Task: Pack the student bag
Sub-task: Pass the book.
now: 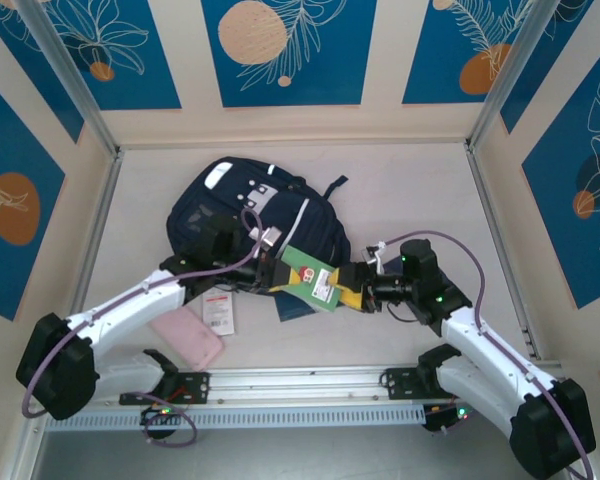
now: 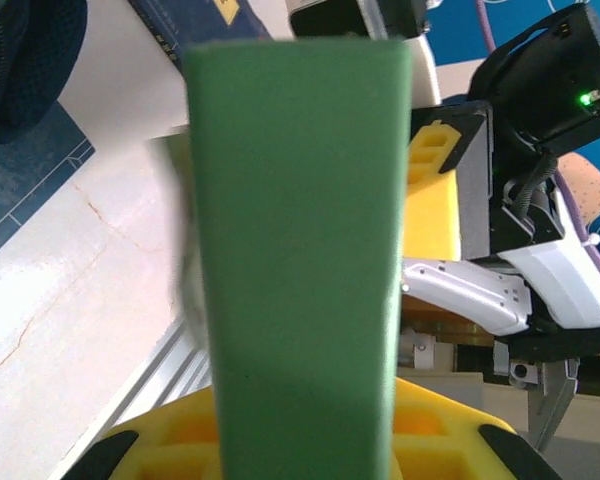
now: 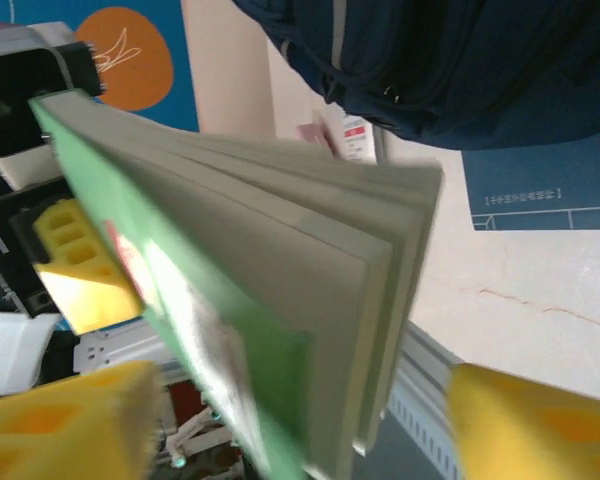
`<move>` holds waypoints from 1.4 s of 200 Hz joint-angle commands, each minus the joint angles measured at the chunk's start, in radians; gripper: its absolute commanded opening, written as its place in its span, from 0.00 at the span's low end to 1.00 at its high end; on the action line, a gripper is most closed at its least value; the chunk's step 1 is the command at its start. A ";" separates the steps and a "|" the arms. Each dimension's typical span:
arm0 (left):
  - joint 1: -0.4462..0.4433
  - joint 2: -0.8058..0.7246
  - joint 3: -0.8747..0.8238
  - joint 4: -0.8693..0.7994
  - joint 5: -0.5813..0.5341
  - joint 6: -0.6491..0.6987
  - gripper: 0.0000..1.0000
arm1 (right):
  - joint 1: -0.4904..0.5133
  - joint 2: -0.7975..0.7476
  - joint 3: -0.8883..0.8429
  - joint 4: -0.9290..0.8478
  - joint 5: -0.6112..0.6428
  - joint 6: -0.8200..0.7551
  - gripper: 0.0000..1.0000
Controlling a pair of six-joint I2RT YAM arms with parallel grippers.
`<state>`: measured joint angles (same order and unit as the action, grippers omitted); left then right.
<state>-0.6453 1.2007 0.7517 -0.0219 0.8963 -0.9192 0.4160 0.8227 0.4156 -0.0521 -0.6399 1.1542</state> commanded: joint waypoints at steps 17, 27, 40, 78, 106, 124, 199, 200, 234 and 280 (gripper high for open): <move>0.000 -0.048 0.041 0.095 0.013 -0.060 0.00 | 0.079 -0.009 -0.065 0.143 0.117 0.052 0.99; 0.001 -0.052 0.043 0.104 0.011 -0.073 0.00 | 0.099 0.010 -0.081 0.227 0.134 0.084 0.99; -0.001 -0.055 0.044 0.112 0.007 -0.087 0.00 | 0.130 0.049 -0.093 0.338 0.150 0.119 0.99; -0.002 -0.069 0.049 0.134 -0.008 -0.123 0.00 | 0.199 0.176 -0.071 0.570 0.183 0.178 0.99; -0.001 -0.078 0.049 0.115 -0.031 -0.120 0.00 | 0.218 0.226 -0.043 0.697 0.169 0.220 0.99; -0.001 -0.082 0.043 0.107 -0.038 -0.115 0.00 | 0.219 0.187 -0.053 0.697 0.189 0.222 1.00; -0.003 -0.078 0.037 0.028 -0.069 -0.053 0.00 | 0.190 -0.074 -0.095 0.500 0.232 0.181 0.44; -0.003 -0.078 0.037 0.028 -0.068 -0.053 0.00 | 0.190 -0.074 -0.094 0.500 0.231 0.181 0.44; -0.005 -0.051 0.062 -0.048 -0.084 0.001 0.18 | 0.187 -0.085 -0.058 0.359 0.250 0.125 0.02; 0.004 0.080 0.353 -0.587 -0.367 0.413 0.76 | 0.128 -0.177 0.111 -0.334 0.527 -0.119 0.00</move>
<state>-0.6460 1.2144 0.9211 -0.2966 0.7227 -0.7872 0.5861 0.6853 0.4271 0.0475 -0.3054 1.2079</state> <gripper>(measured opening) 0.726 0.147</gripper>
